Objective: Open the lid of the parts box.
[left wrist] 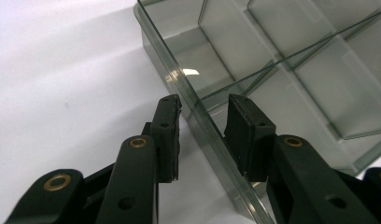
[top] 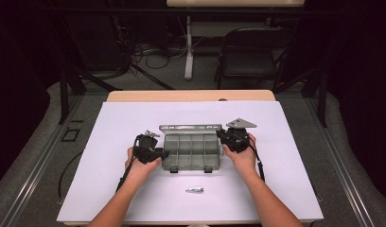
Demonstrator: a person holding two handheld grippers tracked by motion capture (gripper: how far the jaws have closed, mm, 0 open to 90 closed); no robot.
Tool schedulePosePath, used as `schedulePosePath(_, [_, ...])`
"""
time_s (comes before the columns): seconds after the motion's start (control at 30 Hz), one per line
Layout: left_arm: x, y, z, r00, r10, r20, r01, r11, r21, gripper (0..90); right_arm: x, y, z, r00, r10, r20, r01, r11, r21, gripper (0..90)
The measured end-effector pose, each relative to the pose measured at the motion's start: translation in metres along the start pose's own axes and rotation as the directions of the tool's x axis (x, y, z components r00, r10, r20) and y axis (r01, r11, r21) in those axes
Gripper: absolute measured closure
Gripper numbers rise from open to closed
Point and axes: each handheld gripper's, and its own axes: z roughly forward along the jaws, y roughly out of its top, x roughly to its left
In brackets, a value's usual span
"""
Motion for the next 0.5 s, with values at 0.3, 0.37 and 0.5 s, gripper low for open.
schedulePosePath(0.3, [-0.0032,-0.0040,0.0098,0.9995,0.002,-0.031,-0.002,1.0000,0.007,65.2,0.0006,-0.0005,0.0004,1.0000,0.007,0.006,-0.007,1.000,-0.006,80.5])
schedulePosePath(0.37, [-0.0040,-0.0050,0.0123,0.9991,0.011,-0.041,-0.010,0.9998,0.015,65.6,0.0008,-0.0006,0.0004,0.9999,0.006,0.008,-0.006,1.000,-0.007,80.6])
schedulePosePath(0.5, [-0.0049,-0.0053,0.0122,0.9988,0.015,-0.047,-0.014,0.9998,0.015,65.8,0.0009,-0.0007,0.0004,0.9999,0.007,0.009,-0.007,1.000,-0.008,80.6])
